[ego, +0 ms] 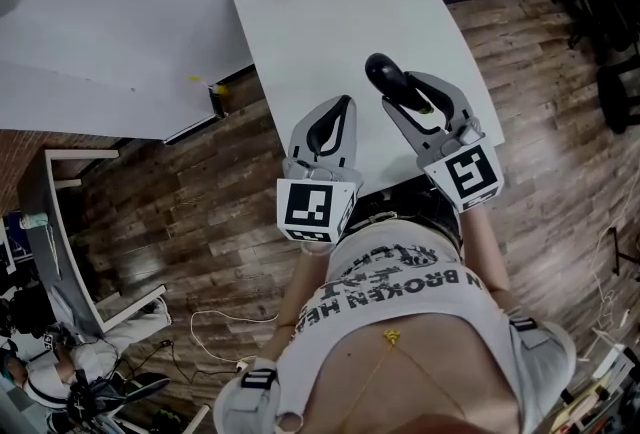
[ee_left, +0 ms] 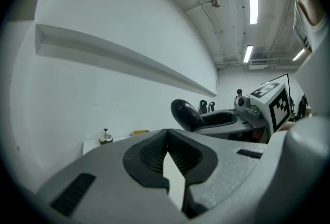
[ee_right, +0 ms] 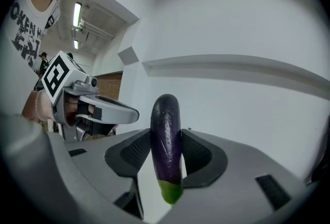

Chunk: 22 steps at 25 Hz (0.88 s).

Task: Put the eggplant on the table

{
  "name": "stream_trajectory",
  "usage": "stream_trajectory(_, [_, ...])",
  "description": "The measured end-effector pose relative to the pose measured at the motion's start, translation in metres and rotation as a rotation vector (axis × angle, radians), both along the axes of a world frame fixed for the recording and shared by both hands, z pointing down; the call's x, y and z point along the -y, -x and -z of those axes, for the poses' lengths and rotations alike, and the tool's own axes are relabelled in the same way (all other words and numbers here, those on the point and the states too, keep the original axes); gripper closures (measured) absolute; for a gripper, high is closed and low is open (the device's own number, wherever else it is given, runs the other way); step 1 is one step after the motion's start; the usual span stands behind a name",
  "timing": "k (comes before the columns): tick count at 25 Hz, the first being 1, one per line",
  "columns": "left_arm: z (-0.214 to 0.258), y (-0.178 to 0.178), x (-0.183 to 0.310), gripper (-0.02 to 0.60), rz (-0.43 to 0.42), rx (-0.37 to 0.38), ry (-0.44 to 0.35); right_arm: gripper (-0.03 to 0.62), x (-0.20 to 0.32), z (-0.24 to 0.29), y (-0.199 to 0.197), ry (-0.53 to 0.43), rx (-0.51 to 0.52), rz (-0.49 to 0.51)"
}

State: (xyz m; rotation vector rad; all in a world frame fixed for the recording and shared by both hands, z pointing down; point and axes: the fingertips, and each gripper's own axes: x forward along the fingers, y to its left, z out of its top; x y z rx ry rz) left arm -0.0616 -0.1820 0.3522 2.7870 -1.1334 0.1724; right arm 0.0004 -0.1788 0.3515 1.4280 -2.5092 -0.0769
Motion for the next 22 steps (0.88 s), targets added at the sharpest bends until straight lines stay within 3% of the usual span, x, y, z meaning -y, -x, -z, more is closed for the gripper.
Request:
stream_trajectory(12, [0.015,-0.032,0.011,0.575,0.078,-0.021,-0.024,0.410,0.016,0.002,-0.027,-0.004,-0.059,0.094])
stream_trajectory(22, [0.017,-0.071,0.023,0.575,0.110,0.001,-0.021,0.410,0.033,-0.001,-0.060,0.013,-0.034,0.142])
